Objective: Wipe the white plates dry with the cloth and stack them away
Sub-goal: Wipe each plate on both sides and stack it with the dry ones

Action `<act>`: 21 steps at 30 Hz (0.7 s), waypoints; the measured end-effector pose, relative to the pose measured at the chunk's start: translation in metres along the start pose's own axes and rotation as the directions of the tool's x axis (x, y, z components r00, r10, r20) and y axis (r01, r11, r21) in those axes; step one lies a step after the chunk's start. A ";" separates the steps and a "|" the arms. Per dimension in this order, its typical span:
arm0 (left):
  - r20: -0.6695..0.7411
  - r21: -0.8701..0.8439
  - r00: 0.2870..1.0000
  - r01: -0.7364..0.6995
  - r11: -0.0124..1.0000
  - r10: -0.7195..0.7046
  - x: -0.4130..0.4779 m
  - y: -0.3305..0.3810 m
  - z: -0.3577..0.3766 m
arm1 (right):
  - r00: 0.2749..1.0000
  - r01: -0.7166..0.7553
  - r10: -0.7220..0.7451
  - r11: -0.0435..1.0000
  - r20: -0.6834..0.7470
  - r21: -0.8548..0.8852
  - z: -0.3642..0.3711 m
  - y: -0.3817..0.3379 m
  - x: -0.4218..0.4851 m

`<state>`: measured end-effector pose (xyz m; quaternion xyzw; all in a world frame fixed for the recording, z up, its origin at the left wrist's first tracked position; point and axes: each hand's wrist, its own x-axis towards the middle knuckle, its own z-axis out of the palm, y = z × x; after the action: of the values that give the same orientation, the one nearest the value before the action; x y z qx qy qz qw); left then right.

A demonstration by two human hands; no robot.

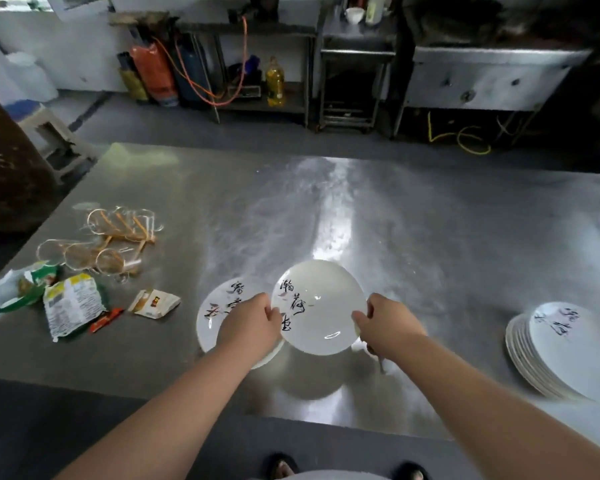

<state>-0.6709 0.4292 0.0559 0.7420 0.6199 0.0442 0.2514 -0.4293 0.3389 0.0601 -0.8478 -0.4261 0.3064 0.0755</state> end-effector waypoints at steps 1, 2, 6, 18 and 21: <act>0.015 -0.010 0.999 -0.030 1.000 0.030 -0.001 0.014 0.011 | 1.000 -0.028 0.028 1.000 -0.004 -0.014 -0.008 0.017 -0.002; 0.032 -0.023 0.998 -0.054 0.998 0.054 -0.001 0.027 0.024 | 0.999 -0.049 0.049 0.998 0.000 -0.030 -0.015 0.034 -0.005; 0.104 -0.023 0.985 -0.133 0.991 0.134 -0.009 0.072 0.075 | 0.991 -0.128 0.131 0.990 0.041 -0.054 -0.031 0.099 -0.014; 0.189 0.091 0.964 -0.205 0.975 0.185 -0.029 0.113 0.178 | 0.975 -0.153 0.178 0.970 0.129 -0.187 -0.022 0.201 0.004; 0.161 0.150 0.963 -0.241 0.959 0.217 -0.032 0.111 0.186 | 0.971 -0.130 0.165 0.971 0.172 -0.199 -0.026 0.208 0.006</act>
<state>-0.5082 0.3284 -0.0500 0.8287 0.5115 -0.0328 0.2247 -0.2710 0.2173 -0.0025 -0.8481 -0.3936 0.3483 -0.0675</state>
